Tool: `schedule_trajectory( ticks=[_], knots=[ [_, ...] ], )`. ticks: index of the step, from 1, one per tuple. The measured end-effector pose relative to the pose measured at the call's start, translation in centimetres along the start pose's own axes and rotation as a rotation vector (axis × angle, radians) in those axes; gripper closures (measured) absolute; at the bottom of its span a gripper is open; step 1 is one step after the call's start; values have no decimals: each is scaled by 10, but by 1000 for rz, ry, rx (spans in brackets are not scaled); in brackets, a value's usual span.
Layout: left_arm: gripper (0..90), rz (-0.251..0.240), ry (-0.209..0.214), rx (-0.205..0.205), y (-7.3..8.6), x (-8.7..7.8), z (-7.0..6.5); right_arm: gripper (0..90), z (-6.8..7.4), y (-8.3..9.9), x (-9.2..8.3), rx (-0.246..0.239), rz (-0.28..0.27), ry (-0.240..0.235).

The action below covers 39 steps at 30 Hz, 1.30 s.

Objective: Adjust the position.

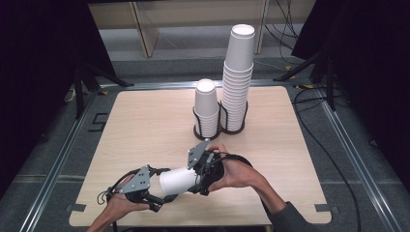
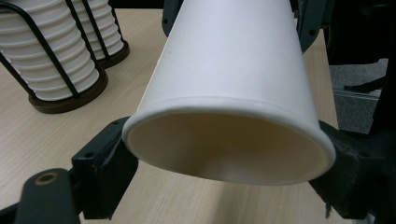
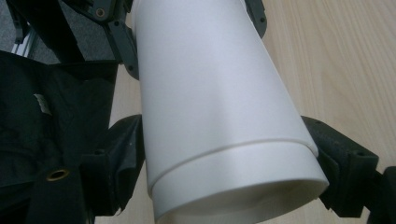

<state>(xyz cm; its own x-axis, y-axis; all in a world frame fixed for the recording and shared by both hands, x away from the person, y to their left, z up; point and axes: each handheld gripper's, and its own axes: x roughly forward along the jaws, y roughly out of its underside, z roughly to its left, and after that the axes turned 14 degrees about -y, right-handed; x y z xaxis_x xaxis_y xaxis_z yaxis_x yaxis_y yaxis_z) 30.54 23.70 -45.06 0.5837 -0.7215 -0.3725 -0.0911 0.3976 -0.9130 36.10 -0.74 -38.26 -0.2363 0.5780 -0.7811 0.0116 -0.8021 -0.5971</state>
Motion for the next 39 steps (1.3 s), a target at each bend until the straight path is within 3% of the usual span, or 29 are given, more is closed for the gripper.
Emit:
schedule_trajectory(
  ticks=[7, 12, 13, 14, 15, 17, 18, 19, 20, 21, 22, 24, 29, 30, 35, 36, 39],
  knots=[
    [141, -13, 31, -25, 2, 1, 1, 234, -1, 2, -1, 8, -7, -35],
    [104, -26, 59, -68, 5, 3, 3, 249, -2, 4, -4, -8, -21, -56],
    [82, -48, 68, -86, 5, 4, 5, 251, -2, 4, -4, -8, -29, -66],
    [76, -48, 68, -86, 5, 4, 5, 252, -1, 4, -5, 17, -31, -63],
    [72, -77, 66, -123, 5, 2, 5, 253, -3, 5, -6, -8, -41, -70],
    [70, -81, 67, -131, 4, 1, 7, 253, -2, 5, -8, 18, -49, -69],
    [70, -107, 74, -146, 5, 1, 7, 253, -4, 7, -11, 8, -80, -86],
    [69, -136, 75, -166, 4, 1, 7, 253, -3, 8, -13, 32, -98, -93],
    [68, -136, 75, -166, 4, 1, 7, 253, -3, 8, -13, 32, -98, -93],
    [66, -131, 70, -181, 3, -1, 7, 253, -6, 9, -14, 12, -139, -124],
    [62, -161, 75, -199, 3, 0, 7, 254, -6, 10, -15, 11, -162, -132],
    [37, -174, 72, -213, 2, -2, 7, 254, -8, 12, -16, 16, -184, -145],
    [67, -203, 61, -193, 1, -5, 8, 254, -9, 13, -17, 12, -216, -168],
    [70, -223, 61, -207, 0, -5, 6, 254, -9, 13, -18, 7, -222, -169],
    [112, -217, 59, -160, -2, -9, 9, 259, -12, 17, -20, -5, -245, -180],
    [121, -231, 64, -172, -3, -8, 8, 259, -12, 17, -21, -9, -245, -176],
    [142, -209, 64, -130, -4, -9, 8, 253, -12, 19, -21, -7, -235, -175]
  ],
)
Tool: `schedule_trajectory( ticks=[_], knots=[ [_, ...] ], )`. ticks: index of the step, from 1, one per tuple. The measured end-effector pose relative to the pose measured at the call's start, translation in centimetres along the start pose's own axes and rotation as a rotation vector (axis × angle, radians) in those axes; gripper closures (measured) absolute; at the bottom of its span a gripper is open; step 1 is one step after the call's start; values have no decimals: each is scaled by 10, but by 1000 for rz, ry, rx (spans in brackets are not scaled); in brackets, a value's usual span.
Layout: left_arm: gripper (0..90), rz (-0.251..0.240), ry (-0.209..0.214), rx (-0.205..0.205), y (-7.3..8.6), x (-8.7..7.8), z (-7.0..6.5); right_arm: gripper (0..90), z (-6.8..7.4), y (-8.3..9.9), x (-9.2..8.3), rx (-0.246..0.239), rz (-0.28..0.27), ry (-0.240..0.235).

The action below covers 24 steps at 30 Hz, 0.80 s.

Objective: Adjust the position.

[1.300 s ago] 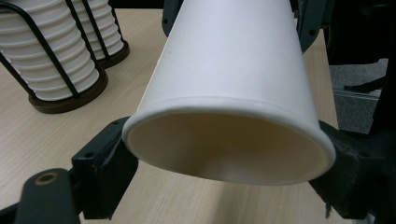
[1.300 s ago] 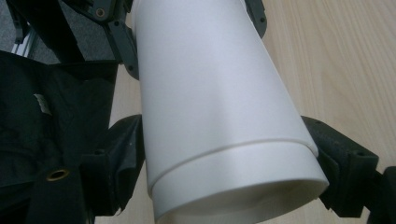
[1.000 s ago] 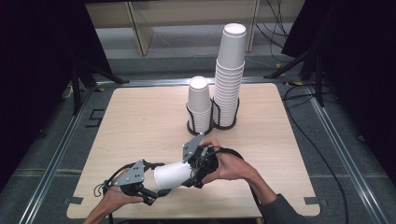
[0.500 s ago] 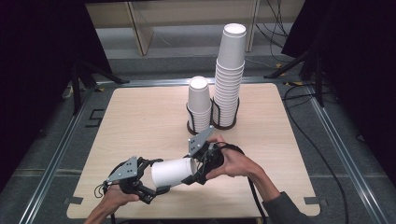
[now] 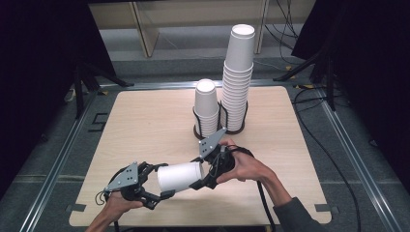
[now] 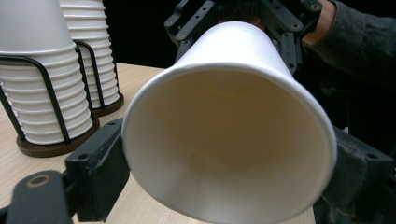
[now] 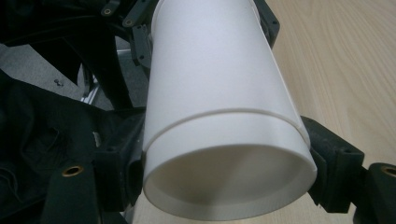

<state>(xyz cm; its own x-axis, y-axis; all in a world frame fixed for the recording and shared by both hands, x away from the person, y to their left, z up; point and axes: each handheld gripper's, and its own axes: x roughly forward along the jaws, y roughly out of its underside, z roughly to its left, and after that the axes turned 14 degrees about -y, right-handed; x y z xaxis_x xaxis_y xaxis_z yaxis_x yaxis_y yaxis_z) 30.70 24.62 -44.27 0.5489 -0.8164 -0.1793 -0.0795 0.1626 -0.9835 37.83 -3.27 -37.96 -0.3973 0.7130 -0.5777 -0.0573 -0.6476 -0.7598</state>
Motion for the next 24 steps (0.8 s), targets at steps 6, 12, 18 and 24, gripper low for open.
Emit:
schedule_trajectory(
  ticks=[6, 12, 18, 24],
  knots=[
    [156, 56, -18, 26, 2, 2, -2, 223, 2, 0, 5, 9, 84, 54],
    [157, 128, -40, 42, 3, 6, -3, 189, 10, -8, 14, -34, 213, 167],
    [157, 172, -47, 47, 3, 8, -5, 193, 14, -13, 25, -72, 268, 196],
    [156, 179, -35, 35, 1, 9, -7, 191, 15, -17, 38, -122, 345, 236]
  ],
)
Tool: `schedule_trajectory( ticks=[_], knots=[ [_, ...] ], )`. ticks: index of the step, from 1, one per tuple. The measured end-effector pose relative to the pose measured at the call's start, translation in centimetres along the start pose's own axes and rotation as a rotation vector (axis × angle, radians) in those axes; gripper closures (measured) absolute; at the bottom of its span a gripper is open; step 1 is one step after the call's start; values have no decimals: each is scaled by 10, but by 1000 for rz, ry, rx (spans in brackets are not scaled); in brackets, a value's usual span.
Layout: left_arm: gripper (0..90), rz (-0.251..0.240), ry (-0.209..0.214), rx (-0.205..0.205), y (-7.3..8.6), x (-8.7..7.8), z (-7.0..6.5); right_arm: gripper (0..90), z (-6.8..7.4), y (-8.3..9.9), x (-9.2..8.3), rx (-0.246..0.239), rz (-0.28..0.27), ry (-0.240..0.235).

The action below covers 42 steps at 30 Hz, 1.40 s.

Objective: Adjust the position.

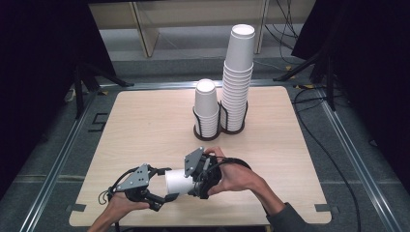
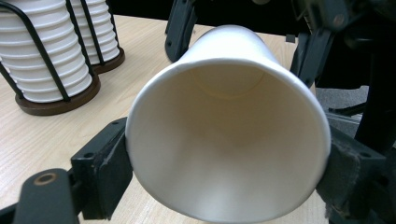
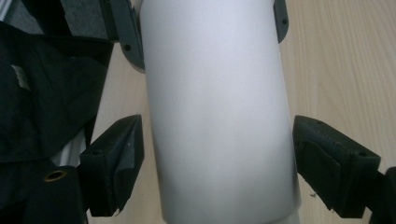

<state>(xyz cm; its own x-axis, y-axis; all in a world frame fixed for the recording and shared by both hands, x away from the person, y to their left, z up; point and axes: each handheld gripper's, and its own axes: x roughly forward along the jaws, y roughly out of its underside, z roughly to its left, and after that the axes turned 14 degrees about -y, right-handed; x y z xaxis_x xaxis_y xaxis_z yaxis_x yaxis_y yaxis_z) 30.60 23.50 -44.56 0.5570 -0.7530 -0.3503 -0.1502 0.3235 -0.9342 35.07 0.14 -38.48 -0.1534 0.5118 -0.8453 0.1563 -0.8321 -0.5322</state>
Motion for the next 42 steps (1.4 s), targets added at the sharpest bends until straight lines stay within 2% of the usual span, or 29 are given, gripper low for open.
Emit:
schedule_trajectory(
  ticks=[4, 5, 6, 9, 11, 13, 14, 15, 17, 18, 19, 20, 22, 23, 25, 26, 27, 30, 32, 33, 34, 36, 37, 38, 40, 42],
  knots=[
    [155, -5, 7, 3, -1, 0, -2, 200, 0, -2, 9, -20, 37, -7],
    [155, 5, 5, 33, -2, -1, 0, 200, 0, -2, 9, -20, 37, -7],
    [154, -5, 12, 7, -2, 0, -2, 216, 0, -1, 11, -18, 47, -14],
    [141, -15, 16, -12, -1, 0, -3, 220, -1, -1, 11, -22, 44, -20],
    [120, -67, 27, -35, 1, 0, 1, 221, -2, 1, 10, -21, 21, -28],
    [100, -85, 19, -56, 2, -2, 4, 225, -3, 2, 10, -5, -16, -48],
    [94, -85, 19, -56, 2, -2, 4, 225, -3, 2, 10, -5, -16, -48],
    [93, -132, 4, -92, 2, -4, 6, 230, -5, 6, 7, 16, -59, -73],
    [93, -138, -7, -92, 2, -6, 8, 230, -7, 8, 6, 20, -67, -70],
    [93, -167, -21, -125, 2, -9, 12, 231, -11, 14, 3, 34, -95, -76],
    [96, -167, -21, -125, 2, -9, 12, 232, -13, 16, 1, 31, -106, -72],
    [107, -198, -32, -162, 1, -11, 14, 232, -16, 20, -2, 38, -136, -71],
    [129, -216, -44, -182, 1, -13, 16, 232, -19, 23, -9, 51, -186, -56],
    [136, -220, -50, -195, 1, -13, 16, 232, -19, 24, -12, 74, -211, -57],
    [136, -222, -52, -198, 1, -13, 16, 232, -19, 25, -14, 82, -232, -61],
    [136, -225, -54, -200, 1, -12, 17, 231, -18, 26, -16, 107, -251, -58],
    [135, -221, -57, -212, 1, -12, 17, 231, -20, 26, -17, 81, -270, -58],
    [122, -219, -57, -235, 1, -11, 17, 231, -19, 26, -19, 93, -282, -49],
    [104, -213, -65, -235, 1, -9, 16, 232, -18, 26, -19, 100, -284, -47],
    [61, -208, -74, -253, 1, -7, 15, 232, -21, 25, -18, 59, -305, -47],
    [0, -196, -80, -253, 1, -6, 15, 232, -20, 24, -17, 53, -317, -64],
    [0, -202, -74, -253, 1, -4, 13, 231, -20, 23, -15, 55, -326, -76],
    [0, -213, -71, -253, 0, -3, 12, 231, -20, 22, -15, 41, -325, -68],
    [0, -205, -76, -240, 0, -4, 11, 231, -19, 21, -13, 65, -332, -85],
    [0, -215, -77, -248, -1, -3, 10, 231, -17, 20, -12, 83, -336, -93],
    [0, -221, -75, -247, -2, -2, 9, 231, -19, 19, -10, 51, -345, -94]
  ],
)
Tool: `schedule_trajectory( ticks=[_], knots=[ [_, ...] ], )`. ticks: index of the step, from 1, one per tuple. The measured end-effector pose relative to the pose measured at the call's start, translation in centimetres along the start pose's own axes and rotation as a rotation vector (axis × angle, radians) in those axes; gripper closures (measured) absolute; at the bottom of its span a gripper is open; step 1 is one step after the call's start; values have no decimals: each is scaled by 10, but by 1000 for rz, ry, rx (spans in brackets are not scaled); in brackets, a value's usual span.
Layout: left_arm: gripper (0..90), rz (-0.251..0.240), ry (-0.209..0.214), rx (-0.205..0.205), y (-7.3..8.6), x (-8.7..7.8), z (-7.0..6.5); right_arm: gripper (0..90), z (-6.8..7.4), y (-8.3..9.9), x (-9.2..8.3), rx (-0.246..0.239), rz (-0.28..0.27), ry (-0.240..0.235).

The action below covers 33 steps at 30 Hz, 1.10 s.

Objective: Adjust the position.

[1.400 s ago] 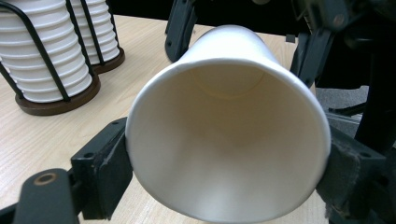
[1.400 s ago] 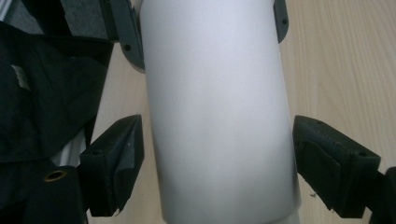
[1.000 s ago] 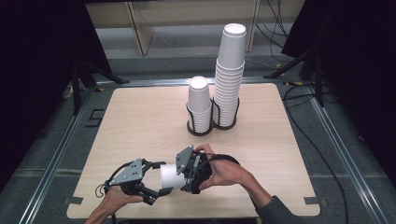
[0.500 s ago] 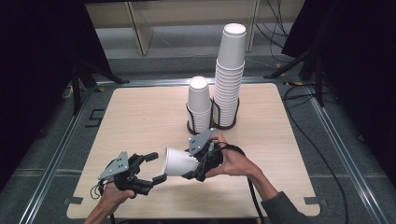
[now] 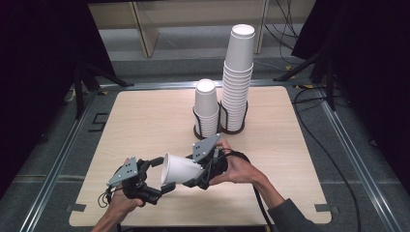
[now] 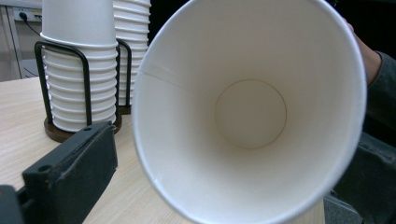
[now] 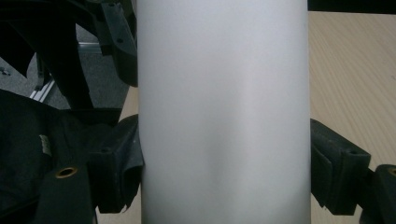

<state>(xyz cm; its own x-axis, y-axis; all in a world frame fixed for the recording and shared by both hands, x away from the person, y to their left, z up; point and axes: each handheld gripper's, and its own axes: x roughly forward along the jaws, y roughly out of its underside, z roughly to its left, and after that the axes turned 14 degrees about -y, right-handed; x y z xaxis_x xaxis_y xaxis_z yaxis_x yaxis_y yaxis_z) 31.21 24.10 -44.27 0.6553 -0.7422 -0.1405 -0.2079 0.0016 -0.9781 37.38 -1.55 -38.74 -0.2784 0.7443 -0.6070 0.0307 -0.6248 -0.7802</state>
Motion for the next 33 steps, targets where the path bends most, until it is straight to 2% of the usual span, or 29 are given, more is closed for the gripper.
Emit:
schedule_trajectory(
  ticks=[2, 3, 4, 6, 7, 8, 10, 11, 15, 16, 17, 20, 22, 24, 25, 26, 28, 29, 30, 32, 33],
  knots=[
    [0, -3, -1, -12, 0, 1, -1, 231, 0, 0, 1, -3, -2, -3],
    [0, -1, 4, -5, 0, 2, -2, 230, 2, 0, 3, 30, -4, -9],
    [4, -1, 4, -5, 0, 2, -2, 230, 2, 0, 3, 30, -4, -9],
    [24, -13, 16, -1, 0, 2, -3, 230, 0, 0, 6, -4, -3, -18],
    [39, -13, 16, -1, 0, 2, -3, 230, 0, 0, 6, -4, -3, -18],
    [55, -41, 30, -2, 0, 0, -3, 229, -1, 1, 8, -12, -5, -18],
    [59, -41, 30, -11, -1, 0, -2, 229, -1, 1, 10, 1, -5, -26],
    [63, -48, 35, -31, -1, -1, -1, 229, -2, 1, 11, -9, -10, -23],
    [98, -50, 48, -32, -3, -3, 0, 231, -3, 2, 11, -17, -10, -29],
    [106, -58, 49, -27, -4, -3, 0, 230, 0, 3, 11, 35, -9, -30],
    [116, -58, 49, -27, -4, -3, 0, 228, 0, 3, 11, 33, -16, -30],
    [136, -42, 39, 0, -6, -4, -1, 215, -2, 3, 13, 5, 1, -22],
    [138, -36, 37, 8, -6, -4, -2, 208, -2, 3, 13, 9, 9, -14],
    [139, -19, 23, 20, -7, -5, -1, 185, 1, 2, 11, 32, 45, 32],
    [139, -1, 2, 36, -7, -4, -1, 177, 1, 1, 11, 21, 62, 53],
    [139, -1, 2, 36, -7, -4, -1, 172, 1, 0, 10, 8, 73, 65],
    [139, 35, -8, 78, -6, -4, -2, 157, 3, -3, 11, 7, 102, 95],
    [139, 35, -8, 78, -6, -4, -2, 160, 4, -4, 11, -3, 117, 101],
    [138, 55, -13, 92, -6, -3, -4, 160, 6, -5, 14, -7, 134, 104],
    [138, 49, -2, 96, -6, -1, -6, 159, 6, -6, 15, -11, 144, 104],
    [138, 76, -16, 118, -7, -2, -8, 159, 6, -6, 19, -26, 159, 102]
  ],
)
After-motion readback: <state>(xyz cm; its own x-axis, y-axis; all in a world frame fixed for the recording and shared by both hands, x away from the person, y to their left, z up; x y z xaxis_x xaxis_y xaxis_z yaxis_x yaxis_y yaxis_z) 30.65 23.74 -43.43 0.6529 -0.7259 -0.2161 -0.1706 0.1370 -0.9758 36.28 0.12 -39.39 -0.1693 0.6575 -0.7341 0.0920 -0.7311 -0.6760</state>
